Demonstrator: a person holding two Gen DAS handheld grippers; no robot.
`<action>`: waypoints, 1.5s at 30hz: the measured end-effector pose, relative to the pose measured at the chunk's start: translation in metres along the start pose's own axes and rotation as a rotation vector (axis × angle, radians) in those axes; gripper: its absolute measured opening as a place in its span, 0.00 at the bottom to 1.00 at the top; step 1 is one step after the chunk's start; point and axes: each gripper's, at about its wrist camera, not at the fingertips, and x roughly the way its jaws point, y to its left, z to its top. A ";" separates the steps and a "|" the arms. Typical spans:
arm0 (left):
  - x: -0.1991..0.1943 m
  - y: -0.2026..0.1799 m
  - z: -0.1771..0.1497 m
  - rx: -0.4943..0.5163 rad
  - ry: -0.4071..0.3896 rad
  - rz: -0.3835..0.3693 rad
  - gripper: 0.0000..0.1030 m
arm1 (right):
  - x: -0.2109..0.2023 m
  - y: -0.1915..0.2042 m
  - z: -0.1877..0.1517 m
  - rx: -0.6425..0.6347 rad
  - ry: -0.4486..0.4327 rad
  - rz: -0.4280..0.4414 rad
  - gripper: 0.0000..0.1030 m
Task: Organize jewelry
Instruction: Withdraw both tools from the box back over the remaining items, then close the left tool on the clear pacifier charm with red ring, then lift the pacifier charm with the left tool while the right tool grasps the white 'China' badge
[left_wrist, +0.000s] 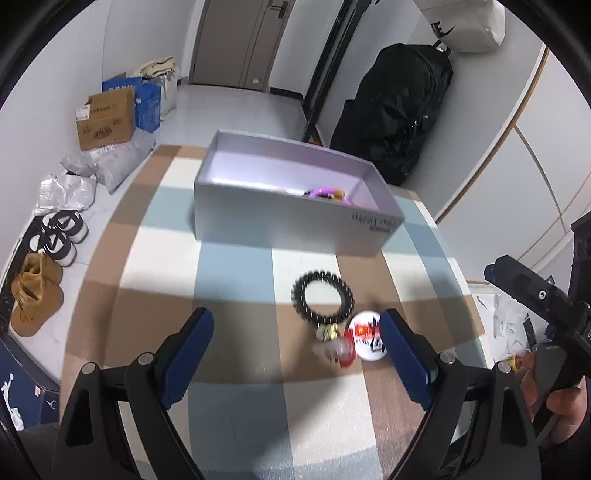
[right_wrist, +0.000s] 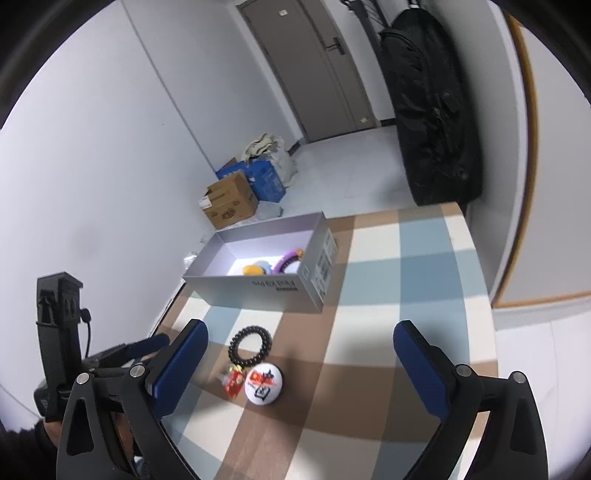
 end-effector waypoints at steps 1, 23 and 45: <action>0.002 0.000 -0.002 0.001 0.009 -0.002 0.86 | -0.001 -0.001 -0.003 0.005 0.004 -0.005 1.00; 0.022 -0.026 -0.013 0.124 0.098 -0.007 0.36 | -0.002 -0.015 -0.018 0.073 0.043 -0.052 1.00; 0.018 -0.020 -0.012 0.102 0.110 -0.047 0.24 | 0.003 -0.023 -0.021 0.108 0.063 -0.077 1.00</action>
